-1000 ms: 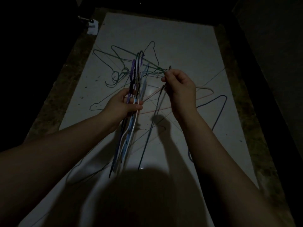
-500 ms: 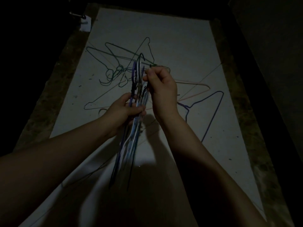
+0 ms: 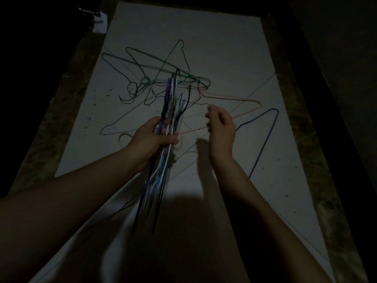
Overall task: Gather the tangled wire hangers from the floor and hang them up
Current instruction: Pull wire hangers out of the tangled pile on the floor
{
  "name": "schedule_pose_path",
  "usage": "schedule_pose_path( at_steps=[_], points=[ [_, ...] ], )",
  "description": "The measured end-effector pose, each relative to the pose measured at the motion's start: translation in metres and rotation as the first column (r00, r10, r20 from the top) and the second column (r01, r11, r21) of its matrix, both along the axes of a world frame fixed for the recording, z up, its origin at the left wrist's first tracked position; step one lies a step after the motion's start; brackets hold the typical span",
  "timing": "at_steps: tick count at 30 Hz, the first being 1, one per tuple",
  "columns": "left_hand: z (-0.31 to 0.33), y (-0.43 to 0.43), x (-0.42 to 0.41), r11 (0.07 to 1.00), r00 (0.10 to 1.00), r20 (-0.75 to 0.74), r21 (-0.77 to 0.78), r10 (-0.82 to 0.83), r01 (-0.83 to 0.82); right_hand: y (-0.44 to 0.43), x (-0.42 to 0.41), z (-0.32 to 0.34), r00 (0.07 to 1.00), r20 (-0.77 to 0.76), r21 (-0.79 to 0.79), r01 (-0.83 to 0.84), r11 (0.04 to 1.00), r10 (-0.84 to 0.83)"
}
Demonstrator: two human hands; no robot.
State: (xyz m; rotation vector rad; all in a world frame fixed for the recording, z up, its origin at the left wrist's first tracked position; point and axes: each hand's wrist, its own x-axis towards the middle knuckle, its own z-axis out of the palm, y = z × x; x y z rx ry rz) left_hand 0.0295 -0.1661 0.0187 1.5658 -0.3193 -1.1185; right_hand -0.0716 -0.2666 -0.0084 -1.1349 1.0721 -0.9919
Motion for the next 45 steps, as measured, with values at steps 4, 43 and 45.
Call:
schedule_pose_path(
  at_steps=[4, 43, 45],
  points=[
    [-0.007, -0.001, 0.002, 1.0, 1.0, 0.02, 0.007, -0.014, 0.013, -0.012, -0.036, -0.055, 0.963, -0.157, 0.127, 0.238, 0.963, -0.218],
    [-0.028, -0.01, -0.006, 0.999, 0.999, 0.041, -0.028, 0.023, -0.022, -0.033, -0.091, -0.123, 0.786, -0.496, 0.095, 0.471, 0.877, -0.369],
    [-0.025, -0.012, -0.006, 0.999, 0.999, 0.027, -0.041, 0.025, -0.024, -0.028, -0.083, -0.112, 0.816, -0.398, 0.129, 0.502, 0.855, -0.419]
  ],
)
